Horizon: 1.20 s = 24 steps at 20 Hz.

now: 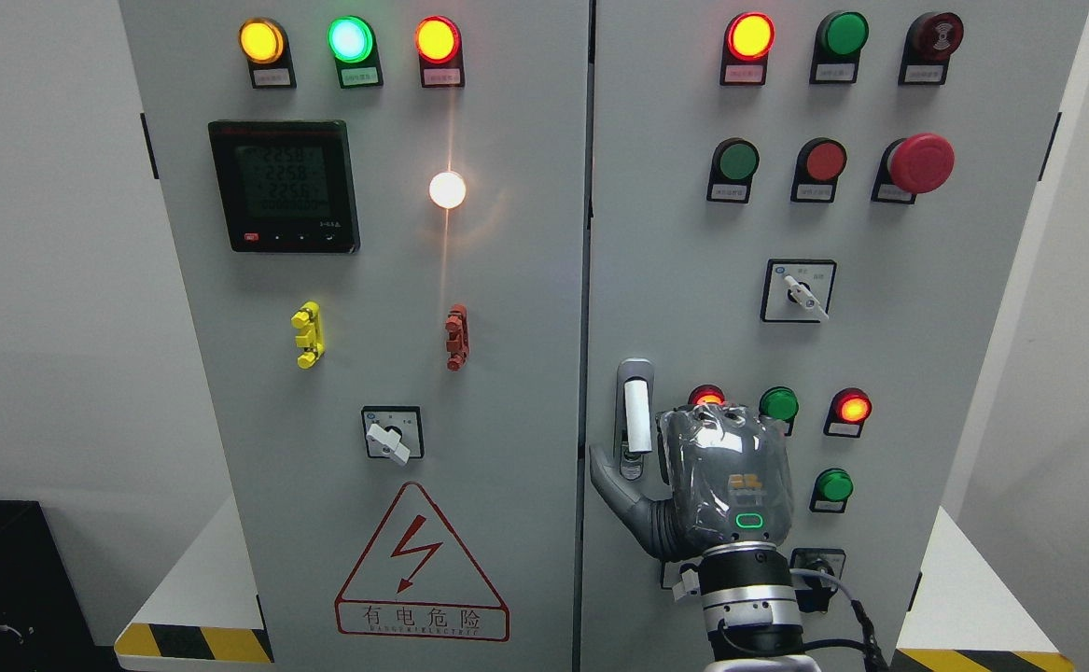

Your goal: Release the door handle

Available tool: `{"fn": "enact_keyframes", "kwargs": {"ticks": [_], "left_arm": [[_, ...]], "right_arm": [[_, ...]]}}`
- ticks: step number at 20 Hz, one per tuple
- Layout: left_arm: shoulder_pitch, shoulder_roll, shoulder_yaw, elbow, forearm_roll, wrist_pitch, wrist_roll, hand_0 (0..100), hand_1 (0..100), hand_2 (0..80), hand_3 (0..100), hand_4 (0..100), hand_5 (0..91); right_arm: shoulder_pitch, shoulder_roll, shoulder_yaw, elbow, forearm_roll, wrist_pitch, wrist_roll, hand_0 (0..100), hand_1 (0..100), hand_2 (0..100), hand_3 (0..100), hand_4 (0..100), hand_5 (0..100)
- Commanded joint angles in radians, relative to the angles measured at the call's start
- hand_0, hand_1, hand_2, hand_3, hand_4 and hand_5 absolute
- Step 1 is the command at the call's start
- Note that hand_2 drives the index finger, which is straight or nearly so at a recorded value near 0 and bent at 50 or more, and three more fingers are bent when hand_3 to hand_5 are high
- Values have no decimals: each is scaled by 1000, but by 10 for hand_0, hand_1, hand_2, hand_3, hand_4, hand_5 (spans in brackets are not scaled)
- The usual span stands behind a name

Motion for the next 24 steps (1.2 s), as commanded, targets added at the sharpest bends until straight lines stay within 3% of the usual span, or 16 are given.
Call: {"fn": "enact_keyframes", "kwargs": {"ticks": [1, 24], "left_arm": [[17, 0, 0, 0, 0, -1, 0, 120, 556, 0, 0, 0, 0], [17, 0, 0, 2, -1, -1, 0, 120, 556, 0, 0, 0, 0]], "right_arm": [[-3, 0, -5, 15, 1, 0, -7, 320, 213, 973, 1000, 1000, 984], [-2, -3, -17, 9, 3, 10, -9, 434, 279, 974, 1000, 1000, 981]]}}
